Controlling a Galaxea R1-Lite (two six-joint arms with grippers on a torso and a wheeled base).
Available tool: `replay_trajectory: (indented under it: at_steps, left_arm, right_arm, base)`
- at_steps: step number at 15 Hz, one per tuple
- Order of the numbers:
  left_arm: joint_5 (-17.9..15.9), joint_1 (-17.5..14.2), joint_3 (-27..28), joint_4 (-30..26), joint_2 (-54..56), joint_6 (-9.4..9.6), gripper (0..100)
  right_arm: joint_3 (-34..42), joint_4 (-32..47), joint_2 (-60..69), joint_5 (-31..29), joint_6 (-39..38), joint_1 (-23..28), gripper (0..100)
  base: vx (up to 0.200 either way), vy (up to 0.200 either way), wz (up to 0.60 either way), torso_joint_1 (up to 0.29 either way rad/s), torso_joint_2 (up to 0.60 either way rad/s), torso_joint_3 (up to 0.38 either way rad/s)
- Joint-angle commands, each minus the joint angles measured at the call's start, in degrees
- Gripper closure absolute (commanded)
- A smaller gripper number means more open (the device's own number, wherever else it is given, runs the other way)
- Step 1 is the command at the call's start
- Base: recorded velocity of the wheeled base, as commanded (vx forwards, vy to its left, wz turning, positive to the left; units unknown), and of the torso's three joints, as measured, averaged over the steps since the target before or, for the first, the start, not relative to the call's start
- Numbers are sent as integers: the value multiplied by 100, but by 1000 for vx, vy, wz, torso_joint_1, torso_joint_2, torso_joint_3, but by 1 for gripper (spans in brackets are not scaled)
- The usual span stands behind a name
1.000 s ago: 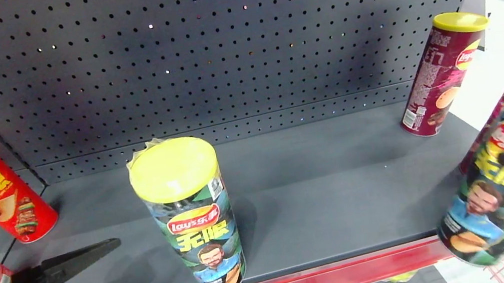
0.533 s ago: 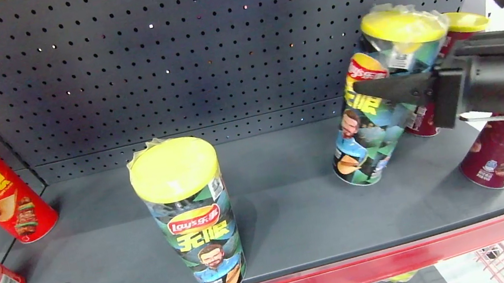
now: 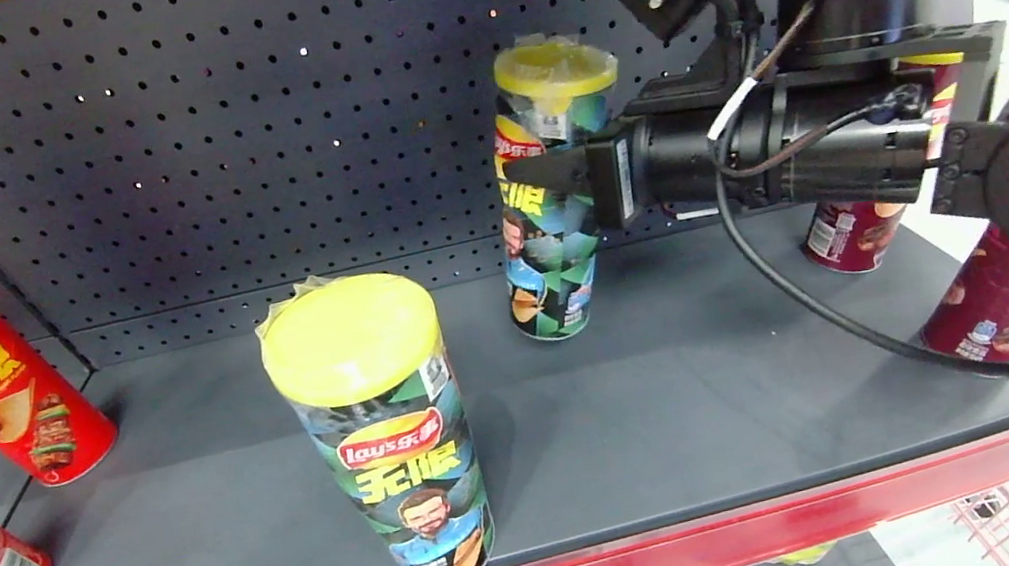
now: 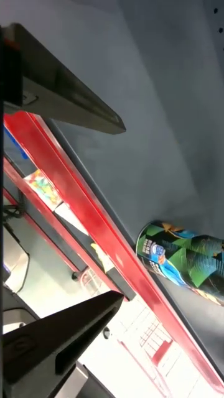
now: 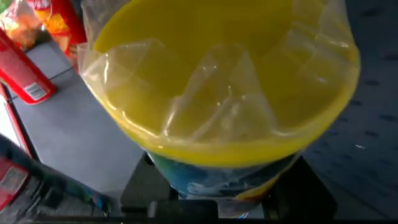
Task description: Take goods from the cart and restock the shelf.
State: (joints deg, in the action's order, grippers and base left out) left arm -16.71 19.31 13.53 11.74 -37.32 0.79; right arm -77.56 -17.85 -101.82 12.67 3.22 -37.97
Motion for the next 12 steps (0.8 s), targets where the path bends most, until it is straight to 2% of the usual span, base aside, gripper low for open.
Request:
replay_trajectory:
  at_steps: [1,12]
  left_arm:
    - [-7,3,9,4,-13,9,0]
    - [-25,11,44,4,-74,9,0]
  right_arm:
    - [-102,1,-321,-1,3,-79,100]
    - [-445,-8,-814,-19,21,-149,100]
  base:
    - [0,0,0,0,0,0]
    - [0,0,0,0,0,0]
